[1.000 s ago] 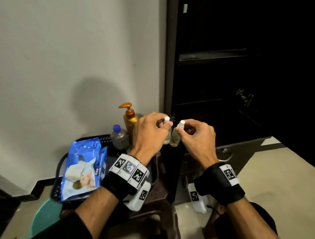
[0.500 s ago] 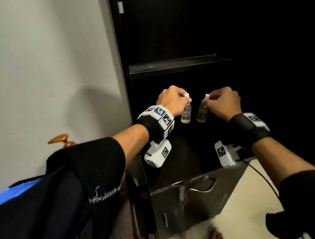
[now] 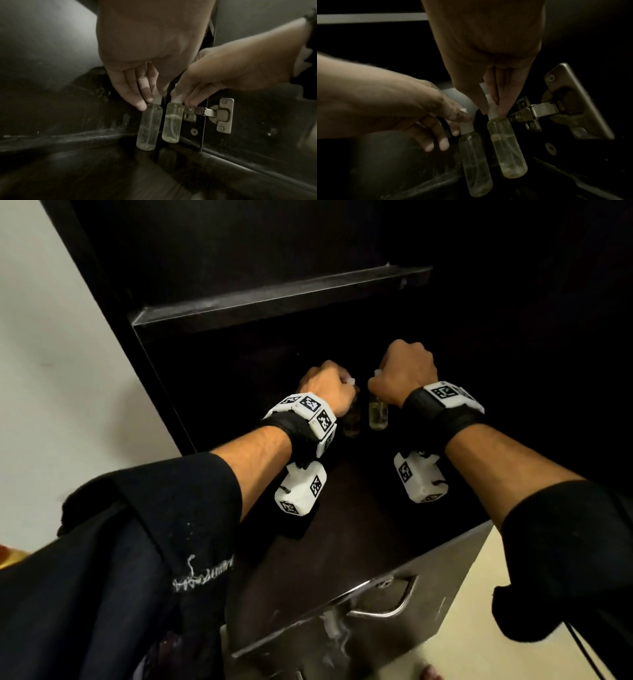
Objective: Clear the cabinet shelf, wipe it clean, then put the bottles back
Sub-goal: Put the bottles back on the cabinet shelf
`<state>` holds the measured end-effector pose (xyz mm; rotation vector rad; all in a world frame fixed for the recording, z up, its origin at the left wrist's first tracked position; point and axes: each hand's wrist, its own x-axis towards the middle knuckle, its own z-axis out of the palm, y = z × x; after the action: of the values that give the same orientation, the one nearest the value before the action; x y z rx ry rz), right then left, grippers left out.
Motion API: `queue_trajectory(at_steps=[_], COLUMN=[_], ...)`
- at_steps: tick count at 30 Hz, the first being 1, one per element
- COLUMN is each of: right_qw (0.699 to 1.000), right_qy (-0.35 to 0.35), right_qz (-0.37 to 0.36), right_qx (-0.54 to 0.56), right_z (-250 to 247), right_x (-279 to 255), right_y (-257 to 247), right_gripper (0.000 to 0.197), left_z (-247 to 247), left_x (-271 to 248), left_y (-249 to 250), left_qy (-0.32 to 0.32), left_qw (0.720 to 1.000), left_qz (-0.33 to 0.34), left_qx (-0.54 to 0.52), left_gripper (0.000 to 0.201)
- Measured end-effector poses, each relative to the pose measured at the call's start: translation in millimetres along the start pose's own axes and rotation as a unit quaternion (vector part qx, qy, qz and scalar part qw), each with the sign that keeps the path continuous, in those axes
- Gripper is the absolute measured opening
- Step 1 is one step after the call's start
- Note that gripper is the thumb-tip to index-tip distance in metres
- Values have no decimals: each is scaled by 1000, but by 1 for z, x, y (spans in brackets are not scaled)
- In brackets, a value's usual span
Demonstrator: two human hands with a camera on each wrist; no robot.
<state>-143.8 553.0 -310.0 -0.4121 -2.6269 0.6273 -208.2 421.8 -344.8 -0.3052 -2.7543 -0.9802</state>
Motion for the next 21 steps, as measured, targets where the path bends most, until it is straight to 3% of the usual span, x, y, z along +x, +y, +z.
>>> queue_trajectory(at_steps=[6, 14, 21], right_qw=[1000, 1000, 999], right_qy=[-4, -6, -2], right_qz=[-12, -23, -5], right_qx=[-15, -1, 43], right_z=[3, 3, -2], right_x=[-6, -3, -21], right_y=[3, 7, 19], right_gripper=[33, 35, 35], left_z=[3, -4, -33], left_x=[4, -6, -28], left_y=[2, 18, 16], left_qy=[-30, -41, -82], left_qw=[999, 999, 996], left_qz=[-17, -5, 13], left_qx=[-13, 0, 33], left_gripper=[36, 25, 42])
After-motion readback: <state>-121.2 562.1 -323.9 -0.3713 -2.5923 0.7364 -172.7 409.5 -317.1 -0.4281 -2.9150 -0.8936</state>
